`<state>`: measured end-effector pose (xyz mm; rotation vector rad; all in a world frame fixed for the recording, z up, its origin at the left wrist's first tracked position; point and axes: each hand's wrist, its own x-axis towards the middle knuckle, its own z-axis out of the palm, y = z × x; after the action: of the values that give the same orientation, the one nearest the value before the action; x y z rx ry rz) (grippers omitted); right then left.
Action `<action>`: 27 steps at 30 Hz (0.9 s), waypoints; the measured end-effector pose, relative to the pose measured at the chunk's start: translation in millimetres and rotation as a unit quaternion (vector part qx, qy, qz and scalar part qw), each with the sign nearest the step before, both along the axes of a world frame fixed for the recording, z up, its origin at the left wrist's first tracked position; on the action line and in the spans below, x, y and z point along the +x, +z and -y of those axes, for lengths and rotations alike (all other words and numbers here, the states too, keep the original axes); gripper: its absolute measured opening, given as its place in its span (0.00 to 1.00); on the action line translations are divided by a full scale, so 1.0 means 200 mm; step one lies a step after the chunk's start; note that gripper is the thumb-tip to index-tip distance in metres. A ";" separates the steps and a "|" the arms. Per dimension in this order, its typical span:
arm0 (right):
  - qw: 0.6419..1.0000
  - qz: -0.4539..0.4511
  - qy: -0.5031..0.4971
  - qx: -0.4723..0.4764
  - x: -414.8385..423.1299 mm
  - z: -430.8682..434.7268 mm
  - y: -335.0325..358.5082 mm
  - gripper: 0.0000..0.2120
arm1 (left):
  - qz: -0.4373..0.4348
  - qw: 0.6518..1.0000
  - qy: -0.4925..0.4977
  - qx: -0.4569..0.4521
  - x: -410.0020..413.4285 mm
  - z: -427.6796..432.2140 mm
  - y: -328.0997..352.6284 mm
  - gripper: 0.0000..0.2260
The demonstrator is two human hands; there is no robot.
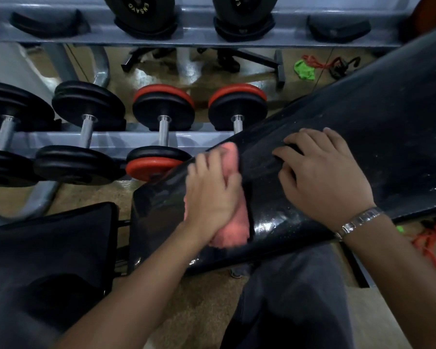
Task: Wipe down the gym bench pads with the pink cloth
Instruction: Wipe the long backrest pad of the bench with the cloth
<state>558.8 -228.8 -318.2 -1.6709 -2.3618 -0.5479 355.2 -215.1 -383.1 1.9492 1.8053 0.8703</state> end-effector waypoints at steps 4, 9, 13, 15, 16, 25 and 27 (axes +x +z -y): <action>1.000 0.001 -0.002 0.001 0.00 -0.01 0.00 0.18 | -0.022 0.944 -0.303 0.127 -0.16 0.04 -0.05 0.26; 1.000 0.010 -0.009 -0.014 -0.01 0.00 0.01 0.19 | -0.003 0.997 0.034 -0.066 -0.15 -0.28 -0.03 0.25; 1.000 0.008 -0.013 -0.017 -0.01 0.00 0.01 0.19 | -0.019 0.999 -0.009 -0.027 0.02 -0.25 0.04 0.25; 1.000 0.011 -0.015 -0.021 -0.01 0.00 0.01 0.19 | 0.016 0.983 -0.167 0.069 -0.02 -0.17 0.03 0.26; 1.000 0.012 -0.016 -0.020 -0.02 0.00 0.01 0.19 | 0.022 0.971 -0.220 0.087 -0.07 -0.17 0.02 0.26; 1.000 0.009 -0.019 -0.022 -0.02 0.00 0.01 0.18 | -0.004 0.998 -0.031 -0.060 0.04 -0.41 0.05 0.19; 1.000 0.011 -0.019 -0.023 -0.02 0.00 0.02 0.18 | 0.037 0.986 -0.152 0.049 -0.02 -0.33 0.02 0.23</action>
<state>554.9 -229.8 -314.9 -1.7405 -2.3799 -0.5263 350.7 -148.4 -379.4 2.1484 1.3978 0.9286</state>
